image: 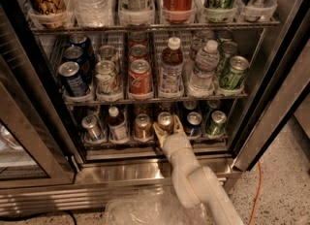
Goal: Pick orange can from bottom shelf of fridge
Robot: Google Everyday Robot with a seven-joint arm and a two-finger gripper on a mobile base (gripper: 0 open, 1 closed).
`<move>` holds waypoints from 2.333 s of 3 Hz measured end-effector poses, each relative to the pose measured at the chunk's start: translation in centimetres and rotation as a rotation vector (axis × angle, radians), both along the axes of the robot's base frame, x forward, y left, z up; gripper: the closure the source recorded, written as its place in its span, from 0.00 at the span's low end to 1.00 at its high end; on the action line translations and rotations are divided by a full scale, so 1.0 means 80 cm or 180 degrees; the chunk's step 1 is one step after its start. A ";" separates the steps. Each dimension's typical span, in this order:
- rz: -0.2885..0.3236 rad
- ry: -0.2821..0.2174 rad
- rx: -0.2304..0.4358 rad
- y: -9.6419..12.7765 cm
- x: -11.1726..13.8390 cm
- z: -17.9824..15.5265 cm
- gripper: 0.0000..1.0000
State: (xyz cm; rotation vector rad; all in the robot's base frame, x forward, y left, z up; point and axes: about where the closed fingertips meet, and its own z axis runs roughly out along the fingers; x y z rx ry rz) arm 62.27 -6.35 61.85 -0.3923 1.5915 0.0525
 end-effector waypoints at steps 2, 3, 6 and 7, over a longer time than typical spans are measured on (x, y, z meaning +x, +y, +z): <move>0.0040 -0.0126 -0.0053 0.006 -0.023 0.025 1.00; 0.0040 -0.0126 -0.0054 0.006 -0.023 0.025 1.00; 0.0209 -0.0123 -0.0236 0.019 -0.056 0.036 1.00; 0.0356 -0.0222 -0.0352 0.025 -0.105 0.057 1.00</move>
Offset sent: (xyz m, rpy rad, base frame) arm -0.0088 0.0036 0.0114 -0.0127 -0.0315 0.0135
